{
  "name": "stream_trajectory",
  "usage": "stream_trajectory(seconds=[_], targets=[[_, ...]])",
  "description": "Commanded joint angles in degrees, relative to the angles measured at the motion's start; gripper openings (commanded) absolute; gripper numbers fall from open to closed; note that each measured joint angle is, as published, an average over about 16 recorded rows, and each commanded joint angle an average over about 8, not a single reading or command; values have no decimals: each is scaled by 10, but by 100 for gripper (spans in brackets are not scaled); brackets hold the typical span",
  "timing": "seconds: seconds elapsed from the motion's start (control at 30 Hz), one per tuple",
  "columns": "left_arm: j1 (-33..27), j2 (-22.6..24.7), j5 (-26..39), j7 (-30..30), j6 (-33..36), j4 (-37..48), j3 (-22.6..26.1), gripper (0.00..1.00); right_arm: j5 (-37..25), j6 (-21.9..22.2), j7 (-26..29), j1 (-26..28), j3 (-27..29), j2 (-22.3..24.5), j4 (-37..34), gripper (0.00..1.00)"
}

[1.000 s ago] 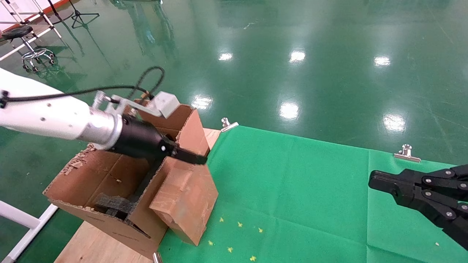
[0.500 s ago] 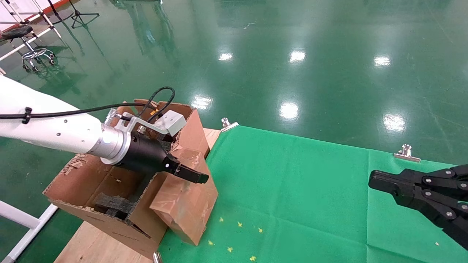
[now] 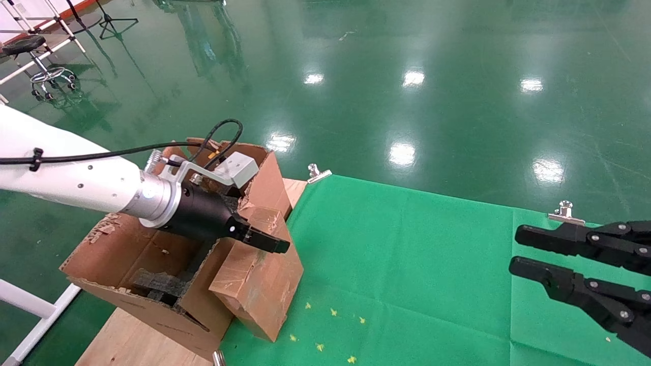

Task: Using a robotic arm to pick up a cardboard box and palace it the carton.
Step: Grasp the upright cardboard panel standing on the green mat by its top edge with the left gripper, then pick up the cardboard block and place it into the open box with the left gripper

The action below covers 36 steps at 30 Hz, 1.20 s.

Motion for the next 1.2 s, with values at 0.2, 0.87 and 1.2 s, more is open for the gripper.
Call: stream_trajectory(seconds=[0.2, 0.87, 1.2], targets=[[-1, 0, 0, 0, 0, 0, 0, 0, 0, 0, 0, 0, 0, 0, 0, 100], [-53, -37, -58, 34, -11, 29, -54, 0, 0, 0, 0, 0, 0, 0, 0, 100], [-160, -96, -51, 121, -18, 104, -105, 0, 0, 0, 0, 0, 0, 0, 0, 100]])
